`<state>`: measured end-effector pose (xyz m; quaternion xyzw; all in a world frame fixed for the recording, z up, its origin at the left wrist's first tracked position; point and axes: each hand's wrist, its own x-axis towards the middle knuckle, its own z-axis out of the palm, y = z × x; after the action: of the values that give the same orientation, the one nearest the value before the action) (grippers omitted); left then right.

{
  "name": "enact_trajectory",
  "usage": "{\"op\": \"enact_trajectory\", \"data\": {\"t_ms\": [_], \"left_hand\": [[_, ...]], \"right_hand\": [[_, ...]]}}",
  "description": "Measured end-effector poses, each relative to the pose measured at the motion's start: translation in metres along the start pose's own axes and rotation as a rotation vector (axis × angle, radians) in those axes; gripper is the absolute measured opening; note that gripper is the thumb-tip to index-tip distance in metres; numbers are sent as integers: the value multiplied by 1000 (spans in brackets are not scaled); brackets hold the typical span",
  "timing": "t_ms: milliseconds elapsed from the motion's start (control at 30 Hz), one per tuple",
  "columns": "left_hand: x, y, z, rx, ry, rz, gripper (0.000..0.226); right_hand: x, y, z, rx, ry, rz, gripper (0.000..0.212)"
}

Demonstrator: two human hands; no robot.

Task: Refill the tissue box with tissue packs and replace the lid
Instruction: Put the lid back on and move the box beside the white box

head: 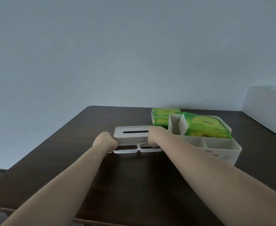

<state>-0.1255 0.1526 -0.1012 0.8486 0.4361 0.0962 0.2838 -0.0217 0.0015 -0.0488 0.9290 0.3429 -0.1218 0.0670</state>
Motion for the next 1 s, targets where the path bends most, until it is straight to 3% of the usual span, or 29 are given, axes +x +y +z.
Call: {"op": "enact_trajectory", "data": {"t_ms": [167, 400, 700, 733, 833, 900, 1000], "left_hand": [[-5, -5, -2, -142, 14, -10, 18], [-12, -5, -29, -293, 100, 55, 4], [-48, 59, -42, -421, 115, 189, 22], [-53, 68, -39, -432, 104, 207, 22], [-66, 93, -29, -429, 88, 261, 22], [-73, 108, -23, -422, 82, 289, 21], [-81, 130, -13, -428, 48, 308, 24]], "right_hand": [[4, 1, 6, 117, 86, 19, 50], [-12, 12, -19, 270, 287, -86, 39], [-61, 82, -59, 816, 559, -32, 31], [-67, 91, -61, 838, 579, -27, 22], [-76, 119, -59, 926, 628, -12, 25], [-78, 136, -54, 900, 682, -14, 16], [-80, 161, -46, 828, 697, 65, 28]]}}
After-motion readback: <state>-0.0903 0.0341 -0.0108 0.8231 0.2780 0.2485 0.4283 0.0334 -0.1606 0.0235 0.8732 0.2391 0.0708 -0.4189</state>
